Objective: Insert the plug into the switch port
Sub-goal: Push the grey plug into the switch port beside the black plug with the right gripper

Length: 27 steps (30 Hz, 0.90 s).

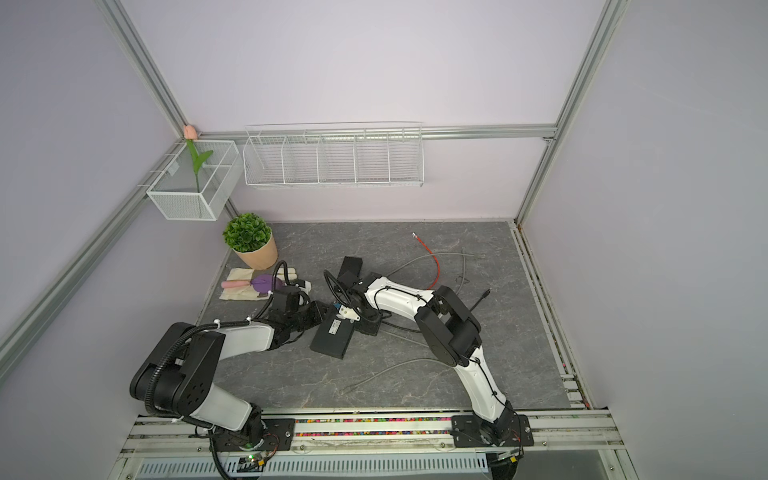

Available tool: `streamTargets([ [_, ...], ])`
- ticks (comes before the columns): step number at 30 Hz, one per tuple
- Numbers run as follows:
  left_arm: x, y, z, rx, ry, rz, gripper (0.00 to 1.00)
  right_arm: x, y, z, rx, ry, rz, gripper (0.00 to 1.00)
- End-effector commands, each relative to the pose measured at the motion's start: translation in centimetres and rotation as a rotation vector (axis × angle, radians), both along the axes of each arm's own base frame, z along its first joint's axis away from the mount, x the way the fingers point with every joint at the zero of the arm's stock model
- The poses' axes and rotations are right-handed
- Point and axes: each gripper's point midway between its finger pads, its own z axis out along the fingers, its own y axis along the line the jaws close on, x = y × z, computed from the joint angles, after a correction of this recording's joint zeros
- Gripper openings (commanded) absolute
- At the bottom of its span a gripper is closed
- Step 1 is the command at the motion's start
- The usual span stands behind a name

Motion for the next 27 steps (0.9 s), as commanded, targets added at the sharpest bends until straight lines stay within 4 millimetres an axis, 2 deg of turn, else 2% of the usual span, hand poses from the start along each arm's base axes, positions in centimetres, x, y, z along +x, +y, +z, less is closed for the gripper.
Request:
streamTargets([
  [1,-1.8,-1.8,-0.6,-0.034,0.041,-0.092,0.24,1.5,4.8,2.5,0.224,-0.098,0.027,0.07],
  [14,-2.2,-2.2,-1.7,-0.018,0.062,-0.099,0.22,1.4,6.2,4.1,0.332,-0.118,0.034,0.07],
  [21,-2.6,-3.9,-2.0,-0.020,0.063,-0.122,0.22,1.3,7.4,4.5,0.380,-0.109,0.030,0.07],
  [27,-2.9,-4.6,-2.5,-0.030,0.073,-0.133,0.22,2.0,7.9,4.9,0.384,-0.124,0.004,0.07],
])
